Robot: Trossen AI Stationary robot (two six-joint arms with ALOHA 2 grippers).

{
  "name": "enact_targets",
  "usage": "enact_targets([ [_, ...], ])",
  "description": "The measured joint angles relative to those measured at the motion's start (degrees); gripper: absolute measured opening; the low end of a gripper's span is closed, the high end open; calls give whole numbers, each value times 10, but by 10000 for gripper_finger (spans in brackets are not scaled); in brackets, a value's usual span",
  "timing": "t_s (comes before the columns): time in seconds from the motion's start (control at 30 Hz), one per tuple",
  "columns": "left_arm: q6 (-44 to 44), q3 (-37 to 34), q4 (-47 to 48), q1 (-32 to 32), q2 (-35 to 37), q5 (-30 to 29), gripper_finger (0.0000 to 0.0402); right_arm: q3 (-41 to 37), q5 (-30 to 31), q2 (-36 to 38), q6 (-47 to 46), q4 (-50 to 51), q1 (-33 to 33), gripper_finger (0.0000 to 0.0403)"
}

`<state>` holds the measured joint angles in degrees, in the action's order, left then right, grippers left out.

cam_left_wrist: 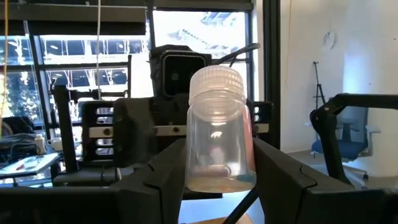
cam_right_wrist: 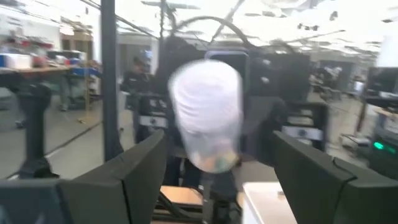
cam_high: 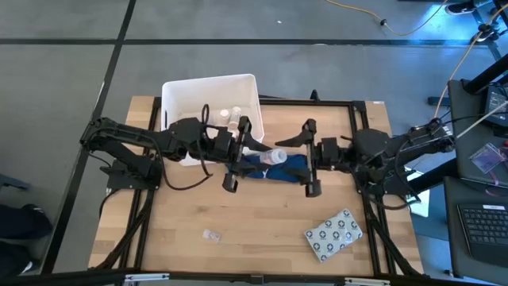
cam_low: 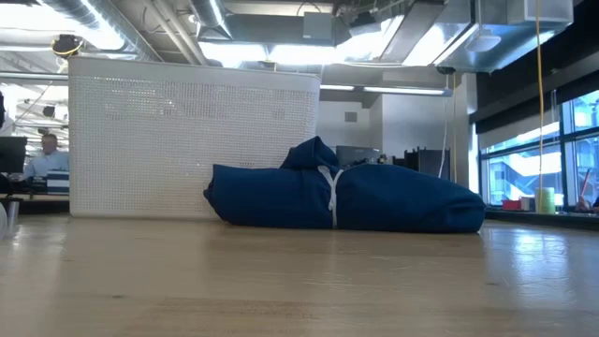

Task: Pick & place medical supplies in basket/bin
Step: Put the right transparent pill bottle into the white container

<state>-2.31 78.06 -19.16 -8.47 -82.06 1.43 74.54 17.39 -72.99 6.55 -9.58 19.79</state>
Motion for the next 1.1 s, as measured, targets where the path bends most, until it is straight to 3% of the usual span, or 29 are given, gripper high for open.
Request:
enact_targets([
  [0.63, 0, 0, 2, 11, 0, 0, 156, 0, -34, -31, 0, -67, -21, 275],
  [1.1, 2, 0, 12, 11, 1, -1, 174, 0, -33, -31, 6, -79, -21, 160],
])
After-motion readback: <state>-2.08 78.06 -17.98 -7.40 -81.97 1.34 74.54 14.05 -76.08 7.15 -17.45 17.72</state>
